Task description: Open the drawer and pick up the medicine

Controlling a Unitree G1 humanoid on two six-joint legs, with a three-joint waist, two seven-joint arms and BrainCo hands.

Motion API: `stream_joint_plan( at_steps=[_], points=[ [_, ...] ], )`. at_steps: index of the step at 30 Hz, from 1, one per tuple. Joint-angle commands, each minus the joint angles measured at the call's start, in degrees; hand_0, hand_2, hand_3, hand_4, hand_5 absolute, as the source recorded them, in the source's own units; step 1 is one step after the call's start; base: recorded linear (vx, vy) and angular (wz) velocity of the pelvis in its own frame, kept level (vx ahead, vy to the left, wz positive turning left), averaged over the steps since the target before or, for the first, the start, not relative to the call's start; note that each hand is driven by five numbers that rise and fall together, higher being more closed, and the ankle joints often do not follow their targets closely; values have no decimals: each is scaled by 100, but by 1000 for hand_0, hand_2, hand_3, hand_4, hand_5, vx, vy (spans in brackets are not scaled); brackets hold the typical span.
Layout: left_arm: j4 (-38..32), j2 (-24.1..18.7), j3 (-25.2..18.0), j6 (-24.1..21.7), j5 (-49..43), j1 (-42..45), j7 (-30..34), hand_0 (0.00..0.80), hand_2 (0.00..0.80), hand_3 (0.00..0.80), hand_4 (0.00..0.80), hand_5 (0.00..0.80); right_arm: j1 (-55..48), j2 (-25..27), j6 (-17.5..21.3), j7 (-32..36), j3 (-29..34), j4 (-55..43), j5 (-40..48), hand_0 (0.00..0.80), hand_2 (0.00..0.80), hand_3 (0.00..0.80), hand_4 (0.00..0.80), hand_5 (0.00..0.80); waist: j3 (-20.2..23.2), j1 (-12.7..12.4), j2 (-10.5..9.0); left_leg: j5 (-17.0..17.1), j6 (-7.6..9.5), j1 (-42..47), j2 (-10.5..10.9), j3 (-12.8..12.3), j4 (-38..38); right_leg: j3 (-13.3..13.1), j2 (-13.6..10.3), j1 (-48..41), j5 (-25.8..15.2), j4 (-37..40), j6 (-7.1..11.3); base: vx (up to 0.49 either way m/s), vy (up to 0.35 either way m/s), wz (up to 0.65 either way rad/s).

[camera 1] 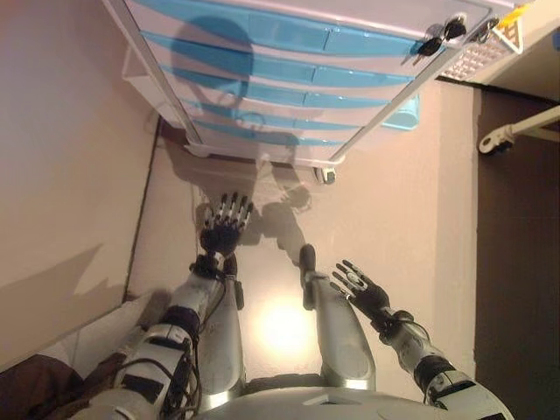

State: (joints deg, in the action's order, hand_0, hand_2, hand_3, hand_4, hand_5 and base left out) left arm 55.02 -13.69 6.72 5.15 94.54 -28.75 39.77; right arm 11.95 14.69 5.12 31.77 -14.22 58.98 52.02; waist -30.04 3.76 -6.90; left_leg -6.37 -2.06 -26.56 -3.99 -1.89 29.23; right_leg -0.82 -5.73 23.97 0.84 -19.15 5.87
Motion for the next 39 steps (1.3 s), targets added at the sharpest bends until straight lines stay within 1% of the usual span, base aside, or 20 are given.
stream_joint_plan(
  at_steps=[1,4,7,9,10,14,23,26,31,39],
  points=[
    [-367,-56,-218,-69,406,-378,-78,0,0,0,0,0,-482,24,-237,108,-556,-241,86,0,0,0,0,0,25,113,81,-317,279,-82,222,-264,101,33,225,199,-127,-142,84,13,42,-11],
    [-362,-247,-237,-173,651,-879,-292,0,0,0,0,0,-413,71,-279,79,-656,-313,99,0,0,0,0,0,25,198,42,-332,292,-304,264,-251,238,-22,244,373,-162,-193,61,14,28,-4],
    [-389,-434,-248,-186,878,-1183,-368,0,0,0,0,0,-426,111,-270,116,-719,-354,126,0,0,0,0,0,25,250,-2,-348,309,-413,297,-217,282,-58,270,486,-195,-209,55,20,4,-10],
    [-424,-511,-249,-222,918,-1339,-403,0,0,0,0,0,-453,129,-273,149,-752,-368,157,0,0,0,0,0,25,274,-28,-339,305,-434,279,-238,270,-42,272,498,-211,-181,49,64,-7,-2],
    [-455,-553,-216,-277,919,-1454,-427,0,0,0,0,0,-491,151,-304,160,-785,-398,204,0,0,0,0,0,25,285,-20,-513,278,-359,255,-199,294,-35,292,421,-84,-187,71,105,-3,-1],
    [-566,-663,-121,-447,929,-1840,-449,0,0,0,0,0,-541,205,-272,191,-883,-469,276,0,0,0,0,0,25,357,-37,-486,246,-440,219,-235,276,-15,289,474,-136,-90,36,17,-13,-3],
    [-880,-783,139,-696,918,-2447,-680,0,0,0,0,0,-674,318,-221,239,-993,-584,433,0,0,0,0,0,25,474,-9,-452,198,-486,195,-268,241,9,267,506,-217,44,-47,0,-3,0],
    [-962,-835,174,-694,1002,-2581,-735,0,0,0,0,0,-706,339,-208,273,-1001,-566,488,0,0,0,0,0,25,486,-7,-455,191,-483,200,-264,246,11,266,497,-227,60,-66,0,0,0],
    [-1107,-889,258,-792,954,-2802,-650,0,0,0,0,0,-734,352,-175,368,-1046,-494,580,0,0,0,0,0,25,495,-34,-447,166,-482,176,-266,238,40,262,456,-256,131,-96,1,-25,1],
    [-1618,-966,386,-1133,983,-3100,-771,0,0,0,0,0,-750,392,-144,392,-1093,-484,708,0,0,0,0,0,25,493,-23,-423,137,-446,186,-256,174,54,262,404,-286,228,-134,0,0,0]
  ],
)
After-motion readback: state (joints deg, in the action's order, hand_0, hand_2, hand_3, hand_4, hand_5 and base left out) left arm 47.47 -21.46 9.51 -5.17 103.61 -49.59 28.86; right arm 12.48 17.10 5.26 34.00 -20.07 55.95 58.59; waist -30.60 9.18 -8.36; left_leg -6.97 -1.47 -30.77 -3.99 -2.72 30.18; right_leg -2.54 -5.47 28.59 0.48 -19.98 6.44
